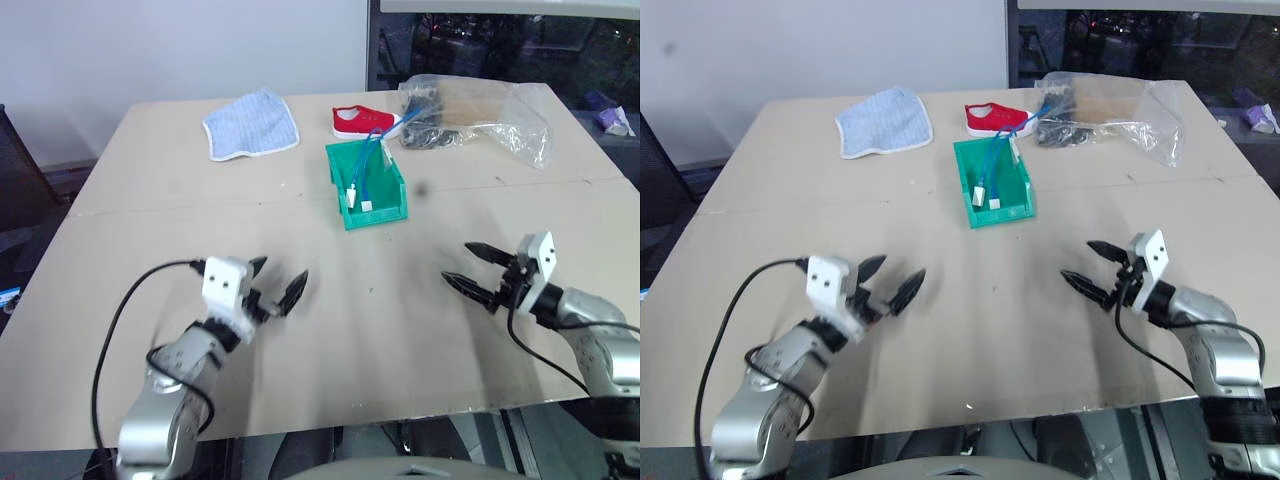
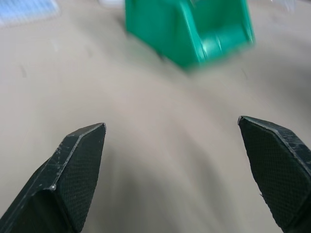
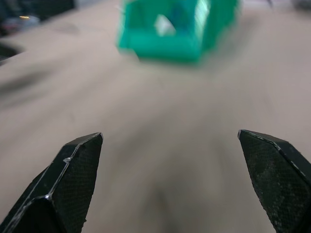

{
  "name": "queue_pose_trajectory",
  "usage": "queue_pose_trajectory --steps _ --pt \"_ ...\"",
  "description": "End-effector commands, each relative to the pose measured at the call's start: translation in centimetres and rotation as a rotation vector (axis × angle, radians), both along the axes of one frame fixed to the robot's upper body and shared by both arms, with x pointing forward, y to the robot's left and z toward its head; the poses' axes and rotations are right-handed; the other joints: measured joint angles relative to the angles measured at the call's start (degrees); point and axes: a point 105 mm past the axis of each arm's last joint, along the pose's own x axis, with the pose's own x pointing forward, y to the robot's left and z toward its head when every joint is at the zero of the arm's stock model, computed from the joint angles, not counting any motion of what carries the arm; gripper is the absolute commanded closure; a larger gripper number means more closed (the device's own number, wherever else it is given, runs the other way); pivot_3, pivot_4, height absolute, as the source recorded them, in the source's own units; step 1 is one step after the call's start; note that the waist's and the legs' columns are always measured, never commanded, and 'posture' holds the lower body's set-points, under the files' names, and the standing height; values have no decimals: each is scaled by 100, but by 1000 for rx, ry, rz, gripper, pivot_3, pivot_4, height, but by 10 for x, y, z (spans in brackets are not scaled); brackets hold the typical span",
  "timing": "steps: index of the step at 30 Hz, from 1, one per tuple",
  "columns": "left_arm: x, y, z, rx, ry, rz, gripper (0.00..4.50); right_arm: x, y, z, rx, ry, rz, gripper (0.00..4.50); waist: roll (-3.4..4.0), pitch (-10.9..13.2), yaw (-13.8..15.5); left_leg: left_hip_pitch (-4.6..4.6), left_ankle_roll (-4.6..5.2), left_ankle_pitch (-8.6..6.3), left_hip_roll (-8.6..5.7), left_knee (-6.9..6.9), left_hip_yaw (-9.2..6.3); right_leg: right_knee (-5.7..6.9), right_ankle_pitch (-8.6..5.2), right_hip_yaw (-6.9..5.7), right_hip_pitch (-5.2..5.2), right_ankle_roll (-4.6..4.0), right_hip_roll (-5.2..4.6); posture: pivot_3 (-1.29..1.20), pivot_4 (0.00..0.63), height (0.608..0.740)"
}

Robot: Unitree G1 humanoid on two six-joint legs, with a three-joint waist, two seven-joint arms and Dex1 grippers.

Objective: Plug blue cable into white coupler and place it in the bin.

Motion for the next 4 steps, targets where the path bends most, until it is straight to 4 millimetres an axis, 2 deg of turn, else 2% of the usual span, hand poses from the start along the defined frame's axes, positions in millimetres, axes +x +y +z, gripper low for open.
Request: queue_pose_trajectory --steps 1,4 --pt "-8 -5 4 22 -44 -45 0 -10 -8 6 -57 -74 13 89 -2 3 39 2 0 0 0 1 -1 -3 -2 -2 4 -4 0 0 150 740" --pt "-12 -6 -4 50 -34 -60 0 -18 -12 -4 -82 -50 21 89 -3 11 63 48 1 -1 5 3 -4 -28 -8 -16 68 -7 -1 0 150 740"
